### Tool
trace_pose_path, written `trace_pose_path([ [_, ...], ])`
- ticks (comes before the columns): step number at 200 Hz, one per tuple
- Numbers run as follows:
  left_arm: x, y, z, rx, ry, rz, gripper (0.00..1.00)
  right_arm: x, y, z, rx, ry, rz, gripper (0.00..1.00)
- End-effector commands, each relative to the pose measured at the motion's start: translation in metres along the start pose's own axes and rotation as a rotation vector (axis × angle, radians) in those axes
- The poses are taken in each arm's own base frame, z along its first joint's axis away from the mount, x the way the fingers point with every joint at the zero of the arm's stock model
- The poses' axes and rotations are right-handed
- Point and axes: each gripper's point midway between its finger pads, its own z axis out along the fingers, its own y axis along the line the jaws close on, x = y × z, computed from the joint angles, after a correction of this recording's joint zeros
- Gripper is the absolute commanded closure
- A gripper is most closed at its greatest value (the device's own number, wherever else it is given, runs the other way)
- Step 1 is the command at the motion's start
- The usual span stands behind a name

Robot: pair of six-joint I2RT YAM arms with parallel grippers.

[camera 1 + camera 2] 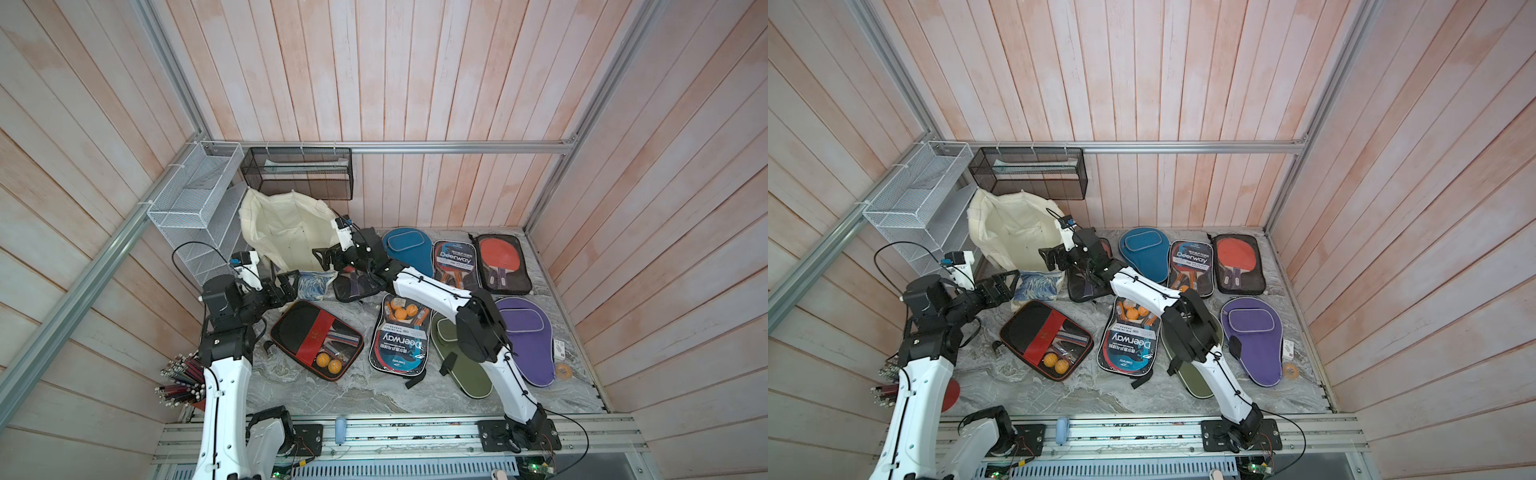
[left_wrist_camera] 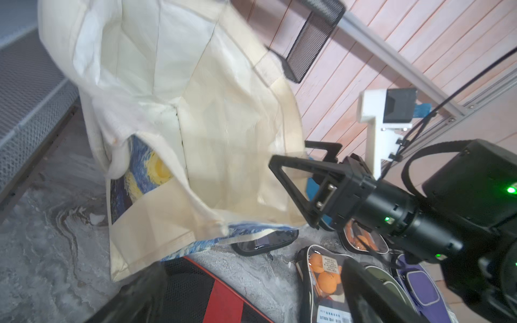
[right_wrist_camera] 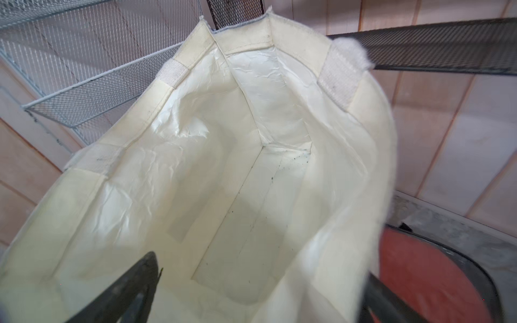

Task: Remove the ping pong set from the canvas bag
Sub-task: Adjust the canvas bag at the corner of the board.

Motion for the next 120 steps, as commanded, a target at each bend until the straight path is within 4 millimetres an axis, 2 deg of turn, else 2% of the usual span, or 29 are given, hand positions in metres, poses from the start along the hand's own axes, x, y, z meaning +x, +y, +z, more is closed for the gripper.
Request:
trace_pose_path([
  [1, -0.054, -0.04, -0.037, 0.063, -0.217, 0.171, 0.0, -0.098, -0.01, -0.083, -0.011, -0.183, -0.119, 0.01],
  [9, -0.063, -0.047, -0.048, 0.064, -0.281, 0.207, 0.0, -0.11, -0.016, -0.111, 0.012, -0.204, -0.148, 0.01],
  [11, -0.063, -0.048, -0.05, 0.063, -0.292, 0.214, 0.0, -0.106, -0.021, -0.115, 0.022, -0.196, -0.15, 0.01],
  [26, -0.071, -0.05, -0.067, 0.035, -0.399, 0.257, 0.0, -0.12, -0.037, -0.174, 0.111, -0.235, -0.212, 0.01],
  [39, -0.066, -0.045, -0.075, -0.005, -0.459, 0.273, 0.0, -0.115, -0.061, -0.225, 0.235, -0.258, -0.24, 0.01],
  [41, -0.065, -0.043, -0.077, -0.014, -0.467, 0.273, 0.0, -0.106, -0.067, -0.232, 0.258, -0.248, -0.24, 0.01],
  [57, -0.047, -0.023, -0.077, -0.092, -0.478, 0.225, 0.0, -0.081, -0.101, -0.296, 0.466, -0.269, -0.296, 0.01],
  [72, -0.018, 0.013, -0.067, -0.224, -0.415, 0.131, 0.0, -0.048, -0.131, -0.348, 0.638, -0.263, -0.338, 0.0],
  [83, 0.005, 0.04, -0.06, -0.332, -0.343, 0.081, 0.0, -0.02, -0.151, -0.377, 0.746, -0.238, -0.343, 0.0],
  [88, 0.015, 0.052, -0.057, -0.381, -0.31, 0.055, 0.0, -0.008, -0.168, -0.395, 0.817, -0.229, -0.331, 0.0],
  [96, 0.026, 0.071, -0.055, -0.46, -0.281, 0.008, 0.0, 0.013, -0.184, -0.413, 0.882, -0.22, -0.304, 0.0],
  [104, 0.027, 0.075, -0.051, -0.478, -0.255, 0.009, 0.0, 0.034, -0.2, -0.428, 0.938, -0.218, -0.275, 0.0],
  [120, 0.039, 0.1, -0.041, -0.568, -0.223, -0.095, 0.0, 0.069, -0.223, -0.447, 1.011, -0.225, -0.222, 0.0],
])
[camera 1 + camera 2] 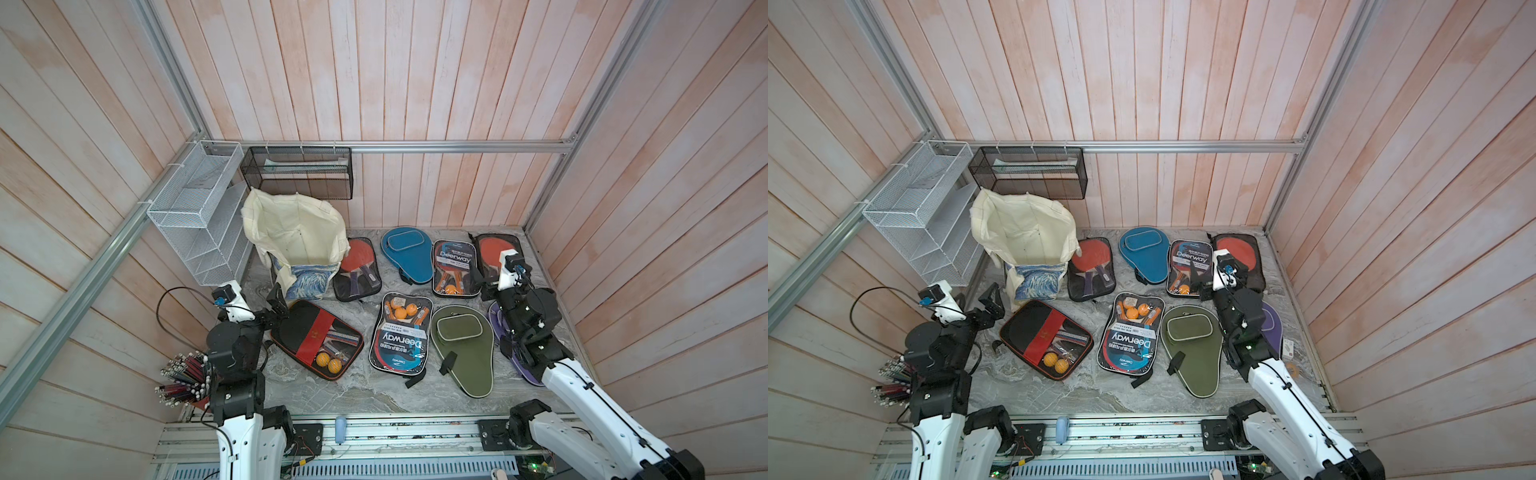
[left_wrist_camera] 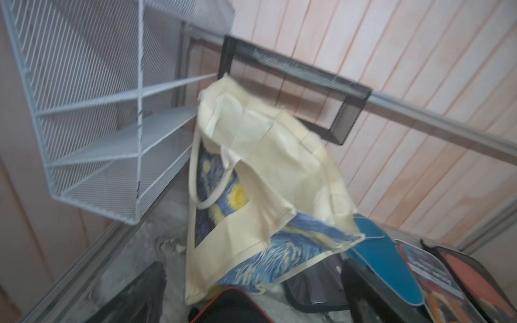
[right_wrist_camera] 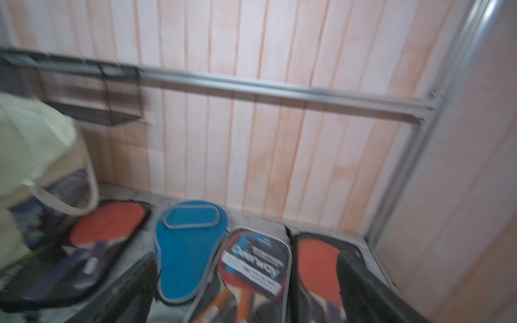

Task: Remove the ping pong set from the canvas bag
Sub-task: Adjust the canvas bag at the corner of the board, then reset both arms

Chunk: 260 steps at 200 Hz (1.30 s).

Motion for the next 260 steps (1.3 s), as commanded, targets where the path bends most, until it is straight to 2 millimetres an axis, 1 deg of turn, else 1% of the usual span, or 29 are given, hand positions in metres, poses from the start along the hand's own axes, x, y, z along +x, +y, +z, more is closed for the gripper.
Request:
trace_pose_path([
  [1, 0.019, 0.04, 0.012, -0.223, 0.057, -0.095, 0.0, 0.044, -0.038, -0.008, 0.156, 0.022, 0.017, 0.0],
  [11, 0.031, 0.038, 0.025, -0.196, 0.091, -0.127, 0.01, 0.064, -0.048, -0.008, 0.201, 0.04, 0.045, 0.0],
  [23, 0.049, 0.044, 0.034, -0.226, 0.102, -0.144, 0.01, 0.082, -0.058, -0.006, 0.257, 0.065, 0.065, 0.0],
  [35, 0.066, 0.05, 0.04, -0.266, 0.075, -0.113, 0.01, 0.095, -0.059, -0.002, 0.268, 0.076, 0.064, 0.0],
  [50, 0.08, 0.054, 0.04, -0.3, 0.009, -0.063, 0.01, 0.104, -0.056, 0.005, 0.254, 0.073, 0.057, 0.0],
  [58, 0.081, 0.049, 0.041, -0.283, -0.038, -0.023, 0.0, 0.108, -0.054, 0.009, 0.247, 0.07, 0.056, 0.0],
  [72, 0.084, 0.046, 0.045, -0.292, -0.072, 0.082, 0.0, 0.118, -0.054, 0.014, 0.248, 0.075, 0.07, 0.0],
  [78, 0.086, 0.044, 0.048, -0.29, -0.078, 0.129, 0.0, 0.119, -0.054, 0.016, 0.247, 0.06, 0.068, 0.0],
  [84, 0.093, 0.046, 0.051, -0.299, -0.066, 0.165, 0.0, 0.121, -0.052, 0.021, 0.236, 0.07, 0.074, 0.0],
  [86, 0.092, 0.046, 0.051, -0.3, -0.077, 0.167, 0.0, 0.121, -0.051, 0.022, 0.223, 0.071, 0.078, 0.0],
  [93, 0.103, 0.049, 0.055, -0.302, -0.059, 0.187, 0.0, 0.123, -0.052, 0.027, 0.209, 0.065, 0.094, 0.0],
  [97, 0.106, 0.048, 0.057, -0.291, -0.064, 0.194, 0.0, 0.129, -0.052, 0.029, 0.209, 0.08, 0.097, 0.0],
  [105, 0.106, 0.042, 0.062, -0.271, -0.074, 0.222, 0.0, 0.138, -0.054, 0.031, 0.215, 0.093, 0.104, 0.0],
  [112, 0.107, 0.034, 0.067, -0.24, -0.059, 0.225, 0.0, 0.142, -0.055, 0.03, 0.213, 0.088, 0.114, 0.0],
  [118, 0.106, 0.03, 0.069, -0.217, -0.081, 0.215, 0.0, 0.142, -0.057, 0.029, 0.213, 0.083, 0.121, 0.0],
  [120, 0.103, 0.029, 0.069, -0.209, -0.103, 0.212, 0.0, 0.143, -0.057, 0.029, 0.212, 0.086, 0.122, 0.0],
  [127, 0.103, 0.023, 0.072, -0.179, -0.117, 0.204, 0.0, 0.144, -0.056, 0.031, 0.205, 0.096, 0.125, 0.0],
  [141, 0.101, 0.016, 0.085, -0.148, -0.131, 0.202, 0.0, 0.145, -0.056, 0.032, 0.189, 0.102, 0.13, 0.0],
  [149, 0.108, 0.009, 0.096, -0.109, -0.109, 0.21, 0.0, 0.145, -0.056, 0.033, 0.18, 0.098, 0.134, 0.0],
  [157, 0.118, 0.008, 0.107, -0.103, -0.098, 0.243, 0.0, 0.145, -0.056, 0.033, 0.179, 0.1, 0.135, 0.0],
  [162, 0.114, 0.003, 0.111, -0.085, -0.131, 0.276, 0.0, 0.145, -0.056, 0.033, 0.177, 0.099, 0.134, 0.0],
  [170, 0.129, -0.005, 0.118, -0.062, -0.057, 0.302, 0.0, 0.145, -0.056, 0.033, 0.177, 0.1, 0.133, 0.0],
  [181, 0.128, 0.001, 0.119, -0.069, -0.072, 0.278, 0.0, 0.145, -0.056, 0.033, 0.178, 0.101, 0.133, 0.0],
  [188, 0.127, 0.001, 0.12, -0.058, -0.079, 0.272, 0.0, 0.145, -0.056, 0.033, 0.178, 0.1, 0.133, 0.0],
  [202, 0.132, 0.001, 0.127, -0.048, -0.025, 0.271, 0.0, 0.145, -0.056, 0.033, 0.178, 0.1, 0.132, 0.01],
  [215, 0.131, 0.006, 0.127, -0.039, -0.026, 0.241, 0.0, 0.145, -0.056, 0.033, 0.178, 0.1, 0.132, 0.01],
  [260, 0.13, 0.006, 0.126, -0.04, -0.028, 0.243, 0.0, 0.145, -0.056, 0.033, 0.177, 0.1, 0.13, 0.01],
])
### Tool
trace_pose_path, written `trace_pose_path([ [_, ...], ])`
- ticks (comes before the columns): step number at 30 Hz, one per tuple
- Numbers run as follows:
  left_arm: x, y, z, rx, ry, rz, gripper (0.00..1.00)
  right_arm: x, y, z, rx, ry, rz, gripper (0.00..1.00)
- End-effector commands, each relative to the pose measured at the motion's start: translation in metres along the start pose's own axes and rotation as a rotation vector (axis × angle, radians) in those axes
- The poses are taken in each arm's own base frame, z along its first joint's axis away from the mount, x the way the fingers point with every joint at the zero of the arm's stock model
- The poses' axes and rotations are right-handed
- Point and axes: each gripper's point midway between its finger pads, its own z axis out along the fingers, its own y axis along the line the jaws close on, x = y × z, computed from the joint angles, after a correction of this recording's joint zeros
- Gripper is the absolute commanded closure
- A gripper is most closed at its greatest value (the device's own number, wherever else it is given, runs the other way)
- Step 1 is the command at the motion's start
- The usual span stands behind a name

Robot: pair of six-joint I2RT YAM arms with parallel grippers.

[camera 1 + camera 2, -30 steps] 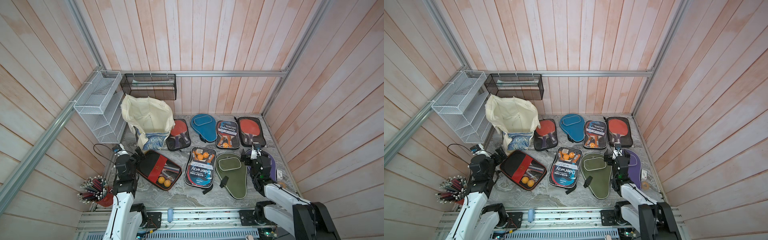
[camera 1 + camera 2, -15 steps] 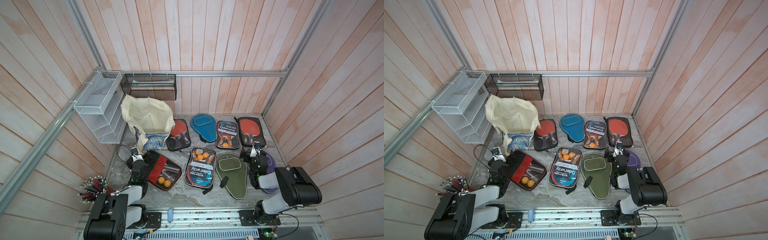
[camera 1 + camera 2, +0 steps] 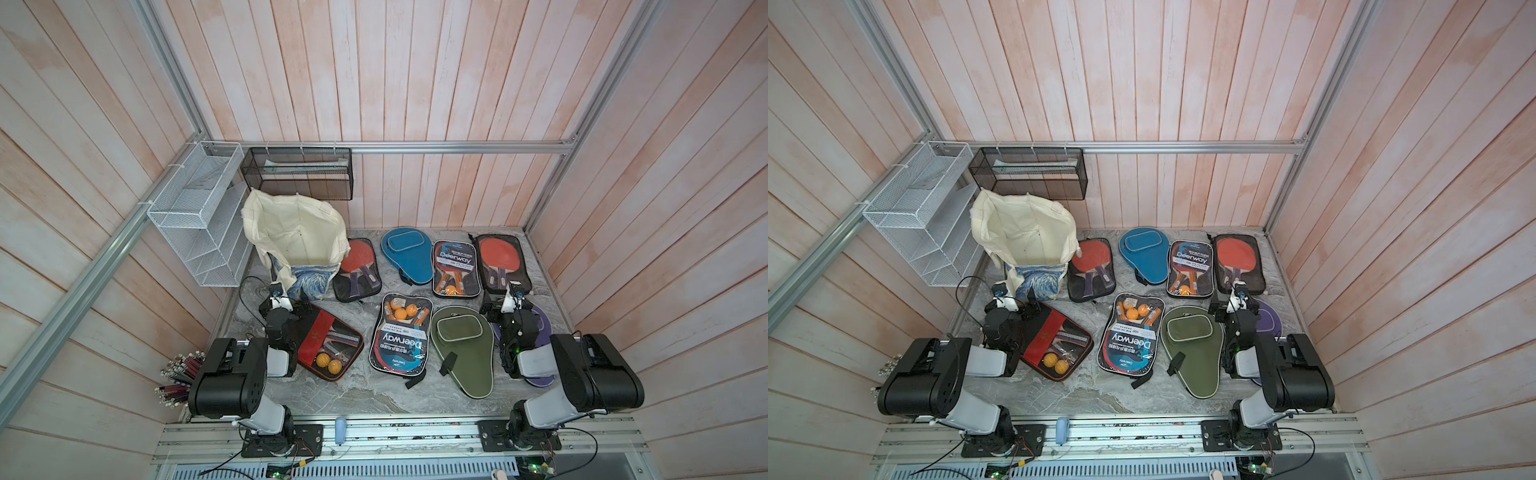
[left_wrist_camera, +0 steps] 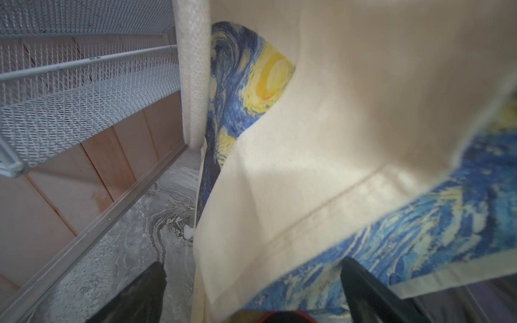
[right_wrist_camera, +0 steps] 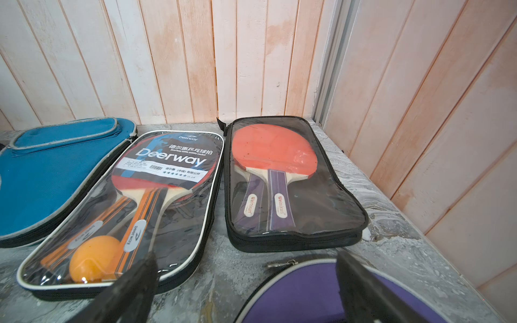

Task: Remove the ping pong set from the canvas bag
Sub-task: Reset both arms

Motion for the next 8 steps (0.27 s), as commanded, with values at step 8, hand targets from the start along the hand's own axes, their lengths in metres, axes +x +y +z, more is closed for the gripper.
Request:
trace_pose_path([
  [8, -0.0087, -0.0048, 0.0005, 0.027, -0.027, -0.011, 0.0, -0.012, 0.0015, 0.0034, -0.012, -0.038, 0.012, 0.01],
])
